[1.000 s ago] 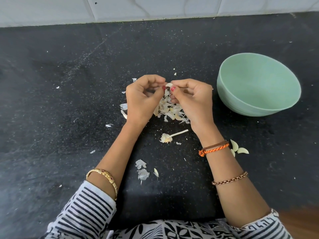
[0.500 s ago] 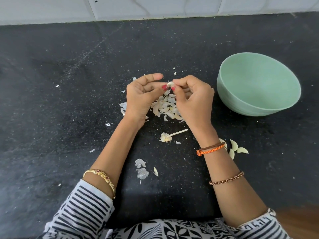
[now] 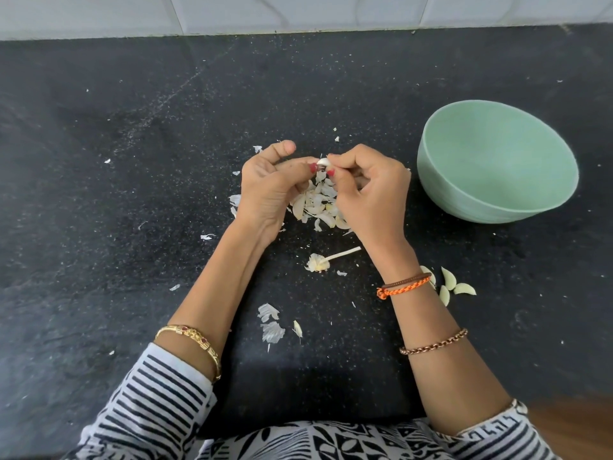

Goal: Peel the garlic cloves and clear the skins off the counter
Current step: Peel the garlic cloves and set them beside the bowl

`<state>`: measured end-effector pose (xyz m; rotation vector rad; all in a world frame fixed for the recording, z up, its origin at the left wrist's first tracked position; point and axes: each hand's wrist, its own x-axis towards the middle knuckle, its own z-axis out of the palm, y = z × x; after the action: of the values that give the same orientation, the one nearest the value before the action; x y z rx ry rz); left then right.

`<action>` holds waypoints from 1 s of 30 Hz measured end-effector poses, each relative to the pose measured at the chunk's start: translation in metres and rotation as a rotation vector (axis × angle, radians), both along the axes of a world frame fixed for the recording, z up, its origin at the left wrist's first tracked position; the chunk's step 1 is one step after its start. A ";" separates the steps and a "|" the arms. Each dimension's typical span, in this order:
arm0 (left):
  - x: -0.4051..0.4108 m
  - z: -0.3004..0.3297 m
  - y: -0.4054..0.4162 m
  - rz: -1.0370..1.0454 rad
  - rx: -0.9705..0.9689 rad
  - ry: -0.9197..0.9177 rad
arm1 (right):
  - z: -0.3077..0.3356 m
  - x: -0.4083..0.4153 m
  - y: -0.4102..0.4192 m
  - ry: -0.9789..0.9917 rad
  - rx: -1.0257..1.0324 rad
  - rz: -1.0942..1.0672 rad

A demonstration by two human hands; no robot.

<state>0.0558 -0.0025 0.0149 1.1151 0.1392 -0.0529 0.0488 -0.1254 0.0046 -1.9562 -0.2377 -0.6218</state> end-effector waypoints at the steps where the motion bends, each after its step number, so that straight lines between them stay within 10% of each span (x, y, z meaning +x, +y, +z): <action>1: 0.000 0.000 0.000 0.000 0.000 -0.006 | 0.001 0.000 0.000 0.032 0.028 0.016; 13: -0.001 -0.002 0.003 0.096 0.333 -0.150 | 0.018 -0.003 -0.003 0.360 0.547 0.122; 30: -0.004 -0.006 -0.004 0.024 0.414 -0.293 | -0.001 0.003 -0.001 0.090 0.130 0.014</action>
<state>0.0518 -0.0060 0.0091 1.5199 -0.1049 0.1677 0.0517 -0.1261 0.0033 -1.8502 -0.1512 -0.5257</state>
